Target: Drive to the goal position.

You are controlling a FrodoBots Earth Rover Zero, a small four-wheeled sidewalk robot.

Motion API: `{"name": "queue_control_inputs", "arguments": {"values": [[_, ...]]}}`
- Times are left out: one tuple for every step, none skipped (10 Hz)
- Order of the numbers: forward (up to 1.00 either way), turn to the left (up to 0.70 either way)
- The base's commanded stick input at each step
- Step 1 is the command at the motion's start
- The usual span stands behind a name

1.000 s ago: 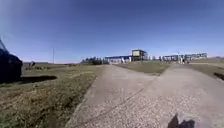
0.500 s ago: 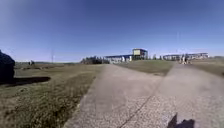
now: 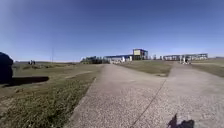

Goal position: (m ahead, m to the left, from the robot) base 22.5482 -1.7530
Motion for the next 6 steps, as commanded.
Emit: {"name": "queue_control_inputs", "arguments": {"values": [[1.00, 0.00], [1.00, 0.00], [1.00, 0.00], [1.00, -0.10], [1.00, -0.30], [1.00, -0.40]]}}
